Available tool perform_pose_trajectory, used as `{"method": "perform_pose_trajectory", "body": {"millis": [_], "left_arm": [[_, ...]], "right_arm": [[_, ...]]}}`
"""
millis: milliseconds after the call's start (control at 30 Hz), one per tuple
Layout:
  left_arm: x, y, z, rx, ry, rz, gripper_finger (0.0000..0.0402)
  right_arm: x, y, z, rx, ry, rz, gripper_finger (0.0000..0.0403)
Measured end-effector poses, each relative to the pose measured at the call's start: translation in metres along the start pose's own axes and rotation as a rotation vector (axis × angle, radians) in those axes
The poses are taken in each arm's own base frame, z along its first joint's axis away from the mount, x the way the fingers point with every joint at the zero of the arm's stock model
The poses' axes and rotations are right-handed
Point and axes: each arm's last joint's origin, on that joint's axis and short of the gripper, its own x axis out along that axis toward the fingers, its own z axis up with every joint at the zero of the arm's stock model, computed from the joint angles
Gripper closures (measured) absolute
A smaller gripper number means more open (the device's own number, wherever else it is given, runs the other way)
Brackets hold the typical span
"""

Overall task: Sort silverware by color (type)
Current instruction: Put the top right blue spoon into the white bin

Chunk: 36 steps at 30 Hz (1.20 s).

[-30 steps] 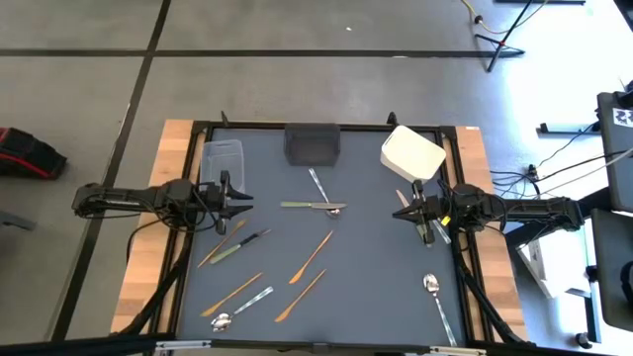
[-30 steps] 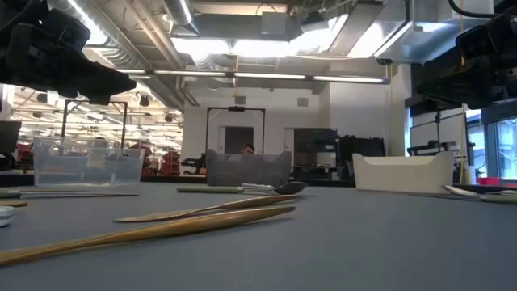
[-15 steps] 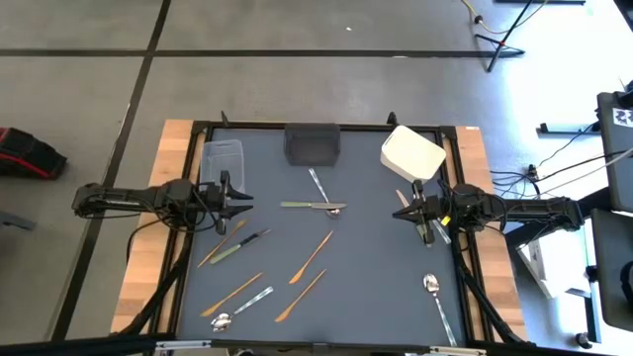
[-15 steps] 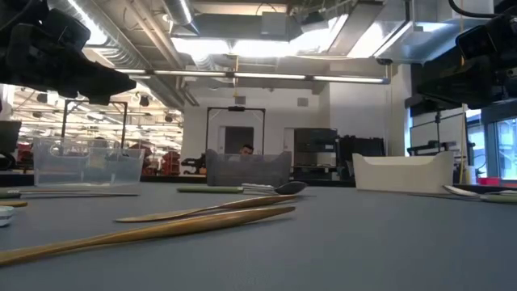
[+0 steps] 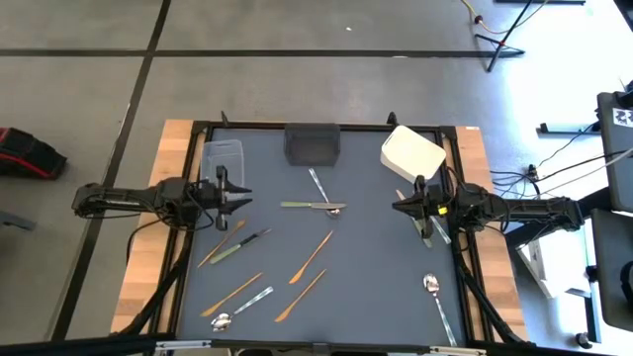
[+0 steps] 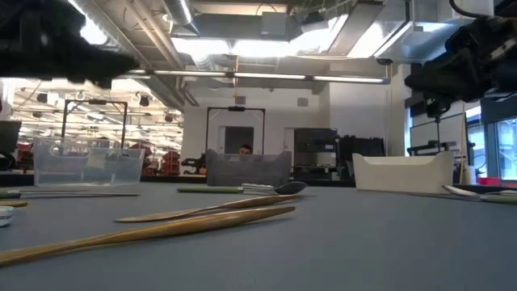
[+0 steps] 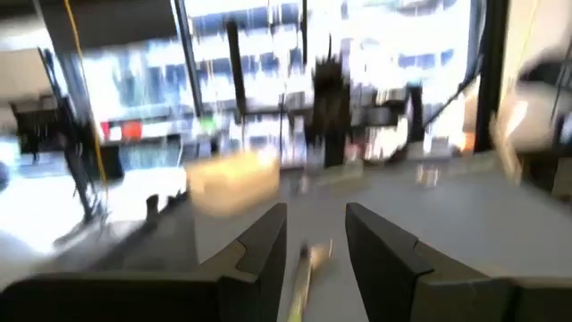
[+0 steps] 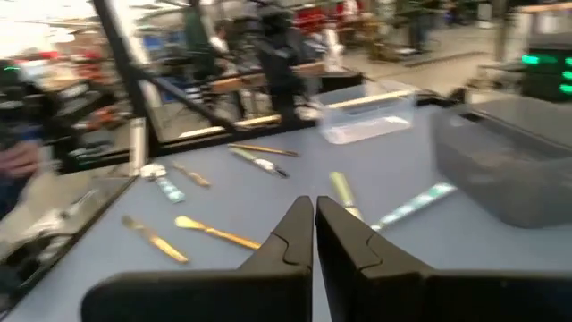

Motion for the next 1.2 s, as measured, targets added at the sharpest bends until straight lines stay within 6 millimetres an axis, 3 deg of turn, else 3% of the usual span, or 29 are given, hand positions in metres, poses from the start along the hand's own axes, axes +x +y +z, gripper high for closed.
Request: {"method": "perform_pose_trajectory", "body": {"millis": [200,367,633,800,1000,1200], "left_arm": [[-0.001,0.001,0.015,-0.067,-0.160,-0.013,0.0289],[0.002,0.000,0.012,-0.071,-0.124,-0.004,0.0289],[0.009,0.000,0.008,-0.105,-0.081,0.026,0.0289],[0.012,0.000,0.006,-0.149,-0.059,0.021,0.0289],[0.012,-0.001,0.005,-0.195,-0.054,-0.009,0.0289],[0.012,-0.002,0.011,-0.113,-0.119,-0.031,0.0289]], "right_arm": [[-0.005,-0.003,0.019,0.035,0.156,-0.290,0.0395],[-0.003,-0.003,0.037,0.097,0.285,-0.451,0.0395],[0.006,0.001,0.066,0.098,0.549,-0.557,0.0395],[0.006,-0.012,0.079,0.159,0.777,-0.772,0.0395],[0.014,-0.036,0.068,0.400,1.044,-0.803,0.0395],[0.026,-0.054,0.046,0.537,1.318,-0.793,0.0395]]}}
